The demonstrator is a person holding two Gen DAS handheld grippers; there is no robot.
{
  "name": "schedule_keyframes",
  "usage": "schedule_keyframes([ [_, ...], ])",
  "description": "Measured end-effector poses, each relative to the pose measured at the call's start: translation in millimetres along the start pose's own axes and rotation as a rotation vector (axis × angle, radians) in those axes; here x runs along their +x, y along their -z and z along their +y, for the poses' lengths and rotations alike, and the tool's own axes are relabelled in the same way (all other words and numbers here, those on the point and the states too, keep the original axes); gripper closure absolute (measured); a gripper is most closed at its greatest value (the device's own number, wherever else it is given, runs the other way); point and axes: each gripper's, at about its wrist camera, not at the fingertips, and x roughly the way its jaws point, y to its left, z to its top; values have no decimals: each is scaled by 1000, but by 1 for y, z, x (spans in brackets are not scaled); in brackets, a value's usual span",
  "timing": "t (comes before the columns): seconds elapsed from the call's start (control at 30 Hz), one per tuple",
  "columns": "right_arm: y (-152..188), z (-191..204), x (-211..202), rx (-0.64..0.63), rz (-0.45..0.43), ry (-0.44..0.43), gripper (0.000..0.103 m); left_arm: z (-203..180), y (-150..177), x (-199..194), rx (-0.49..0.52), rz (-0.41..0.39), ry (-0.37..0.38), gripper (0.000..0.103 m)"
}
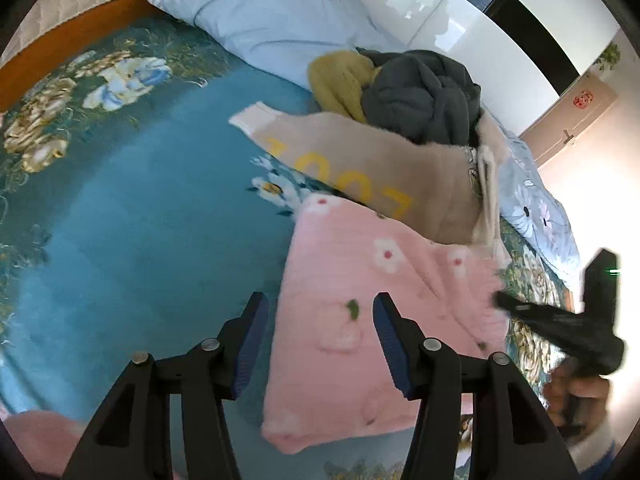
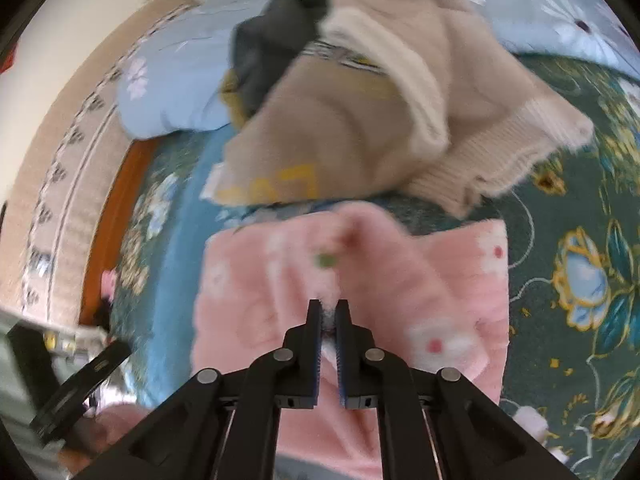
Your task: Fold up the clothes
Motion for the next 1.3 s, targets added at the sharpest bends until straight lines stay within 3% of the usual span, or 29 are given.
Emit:
schedule_keyframes([
  [0.07,-10,-6,-25,14,-66,-71,96,-1,5,13,15,18,-19,47],
  [0.13,-21,-31,-34,86,-89,-19,96,2,12,26,21,51,-26,48],
  [0.23,-23,-76,-11,199,1,107,96,9,23,51,-14,157,-39,48],
  [0.37,-19,-95,4,258,5,89,90,19,26,58,-77,200,-20,47],
  [0.4,-20,-96,5,263,1,82,85,21,26,60,-86,207,-22,47],
  [0.5,-19,-96,-5,246,-30,67,49,22,28,62,-100,220,-24,47],
  [0.57,-13,-102,-16,257,-54,60,48,21,28,63,-100,222,-26,47],
  [0.8,29,-120,-31,323,-61,-50,48,21,29,61,-127,220,-12,47],
  [0.87,31,-122,-32,322,-90,-49,48,20,28,58,-129,205,4,47],
  [1.0,21,-133,-18,382,-139,-136,47,19,28,48,-134,167,31,47],
  [1.1,12,-137,4,411,-86,-204,47,19,27,41,-152,142,35,47],
  [1.2,17,-132,16,381,-3,-330,47,25,31,36,-194,130,38,47],
  [1.3,29,-127,5,338,21,-467,47,24,35,35,-235,123,39,47],
])
